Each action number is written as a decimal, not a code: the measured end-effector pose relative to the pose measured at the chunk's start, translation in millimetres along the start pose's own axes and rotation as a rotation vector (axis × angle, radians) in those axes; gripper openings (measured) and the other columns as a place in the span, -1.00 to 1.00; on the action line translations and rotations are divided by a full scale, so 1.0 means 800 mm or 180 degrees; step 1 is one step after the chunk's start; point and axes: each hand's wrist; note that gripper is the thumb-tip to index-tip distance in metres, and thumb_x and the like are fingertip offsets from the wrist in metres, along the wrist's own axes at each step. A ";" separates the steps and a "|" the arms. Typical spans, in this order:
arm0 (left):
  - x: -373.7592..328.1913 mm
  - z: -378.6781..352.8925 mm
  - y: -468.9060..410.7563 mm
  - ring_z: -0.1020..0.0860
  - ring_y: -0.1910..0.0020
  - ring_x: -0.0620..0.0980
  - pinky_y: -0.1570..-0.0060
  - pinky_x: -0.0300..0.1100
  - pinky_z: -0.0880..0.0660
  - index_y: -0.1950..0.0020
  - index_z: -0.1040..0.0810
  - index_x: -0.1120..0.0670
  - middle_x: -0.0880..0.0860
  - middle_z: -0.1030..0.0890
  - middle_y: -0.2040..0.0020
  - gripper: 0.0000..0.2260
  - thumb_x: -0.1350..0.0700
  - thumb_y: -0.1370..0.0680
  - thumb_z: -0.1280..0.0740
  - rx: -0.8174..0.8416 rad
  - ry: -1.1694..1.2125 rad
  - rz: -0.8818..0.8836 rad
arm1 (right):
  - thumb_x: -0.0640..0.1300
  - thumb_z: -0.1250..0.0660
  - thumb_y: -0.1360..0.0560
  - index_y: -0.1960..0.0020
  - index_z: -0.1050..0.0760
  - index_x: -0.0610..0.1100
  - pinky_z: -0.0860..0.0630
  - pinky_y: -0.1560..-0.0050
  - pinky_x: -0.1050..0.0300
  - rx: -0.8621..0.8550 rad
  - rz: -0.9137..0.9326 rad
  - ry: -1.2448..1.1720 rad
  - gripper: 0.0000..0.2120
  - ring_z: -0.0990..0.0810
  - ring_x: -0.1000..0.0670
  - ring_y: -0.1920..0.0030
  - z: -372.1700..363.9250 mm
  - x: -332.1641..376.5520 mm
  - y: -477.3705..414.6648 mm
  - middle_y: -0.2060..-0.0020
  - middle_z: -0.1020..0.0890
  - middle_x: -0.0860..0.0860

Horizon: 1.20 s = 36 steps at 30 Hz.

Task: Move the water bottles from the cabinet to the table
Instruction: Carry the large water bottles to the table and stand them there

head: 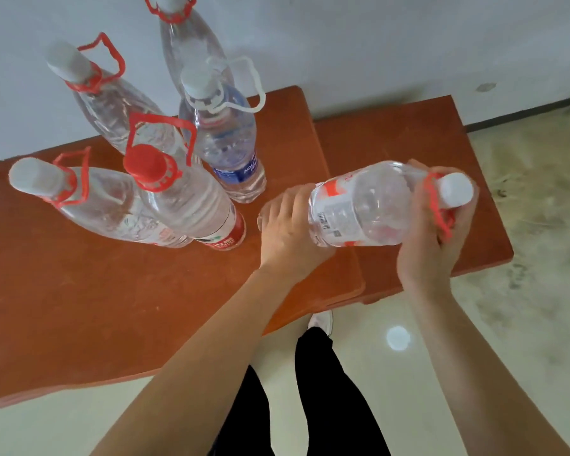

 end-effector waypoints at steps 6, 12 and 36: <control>0.007 -0.005 0.052 -0.43 -0.27 0.15 -0.29 0.17 -0.39 -0.43 -0.31 -0.09 -0.04 -0.52 -0.27 -0.22 -0.15 -0.24 -0.48 0.0624 -0.0497 0.0410 | 0.18 -0.30 -0.62 -0.15 -0.44 0.23 -0.54 0.03 0.27 -0.0189 -0.1448 0.0490 -0.86 -0.62 0.25 0.03 0.024 -0.072 -0.018 -0.08 -0.63 0.13; 0.059 0.006 0.110 -0.42 -0.26 0.16 -0.28 0.13 -0.36 -0.48 -0.23 -0.06 0.04 -0.49 -0.28 -0.14 -0.31 -0.27 -0.41 0.1187 -0.1223 0.0713 | 0.17 -0.25 -0.64 -0.58 -0.19 -0.05 -0.50 -0.34 -0.02 0.0856 -0.2121 0.1446 -0.40 -0.53 -0.04 -0.34 0.013 -0.143 0.038 -0.41 -0.48 -0.08; 0.075 0.060 0.142 -0.44 -0.29 0.16 -0.27 0.19 -0.36 -0.52 0.02 -0.17 0.04 -0.46 -0.32 -0.10 -0.21 -0.35 -0.46 0.1589 -0.1408 0.1023 | 0.06 -0.60 -0.31 -0.52 -0.05 0.21 -0.39 -0.29 -0.21 0.4392 0.1575 0.4894 -0.02 -0.38 -0.18 -0.37 -0.049 -0.093 0.050 -0.42 -0.39 -0.03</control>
Point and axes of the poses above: each hand's wrist, its own y-axis away from the middle knuckle, its own z-axis out of the back of the hand, x = y × z
